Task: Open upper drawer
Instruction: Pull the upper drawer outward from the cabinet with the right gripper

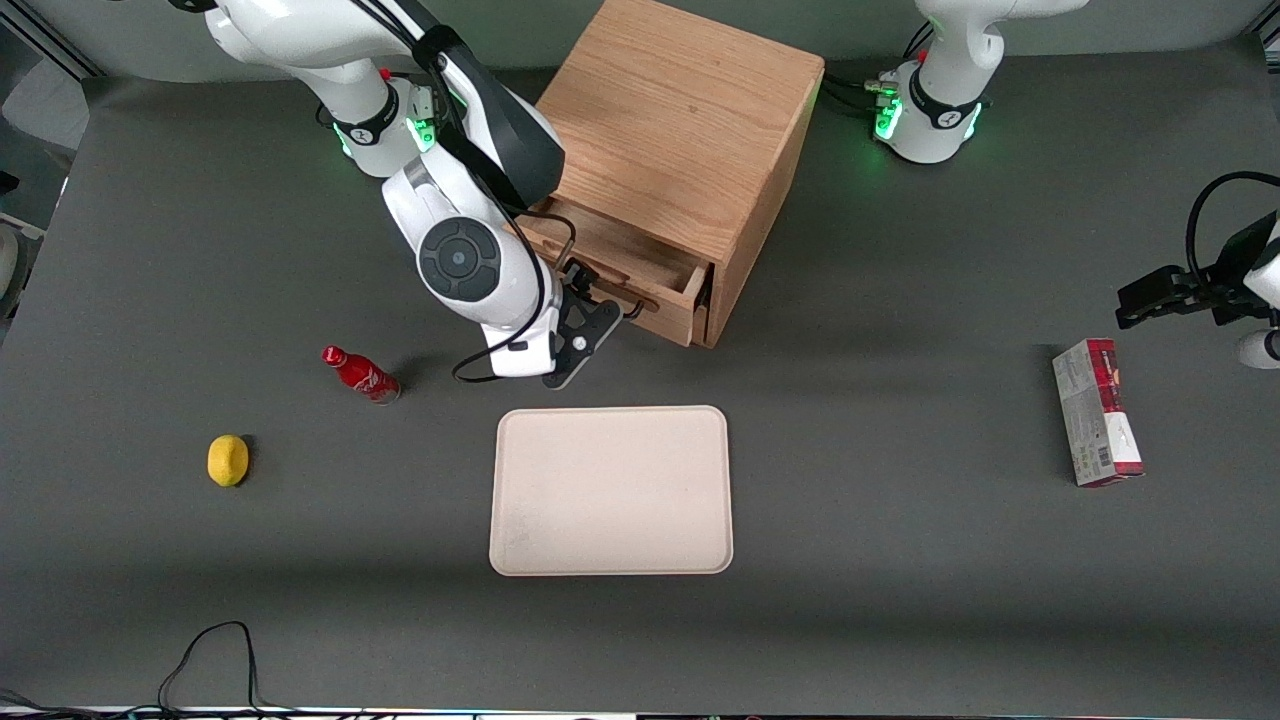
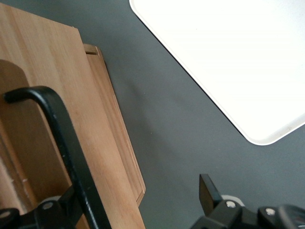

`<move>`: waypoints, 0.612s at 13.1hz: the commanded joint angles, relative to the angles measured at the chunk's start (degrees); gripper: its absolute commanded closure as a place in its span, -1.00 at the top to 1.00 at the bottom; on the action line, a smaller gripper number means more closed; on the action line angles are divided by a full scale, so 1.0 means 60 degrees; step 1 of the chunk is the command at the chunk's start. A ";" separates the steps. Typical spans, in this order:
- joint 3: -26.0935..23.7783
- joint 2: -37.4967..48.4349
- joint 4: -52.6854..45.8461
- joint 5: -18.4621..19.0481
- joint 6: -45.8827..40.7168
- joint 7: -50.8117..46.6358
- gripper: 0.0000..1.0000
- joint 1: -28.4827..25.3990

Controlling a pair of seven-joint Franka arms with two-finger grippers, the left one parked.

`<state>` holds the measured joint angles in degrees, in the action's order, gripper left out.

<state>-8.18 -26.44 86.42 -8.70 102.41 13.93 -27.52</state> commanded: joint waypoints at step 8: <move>0.0001 -0.0427 -0.0385 -0.0118 0.0217 0.0227 1.00 0.0250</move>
<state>-8.17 -27.78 85.80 -8.70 103.38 14.06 -26.17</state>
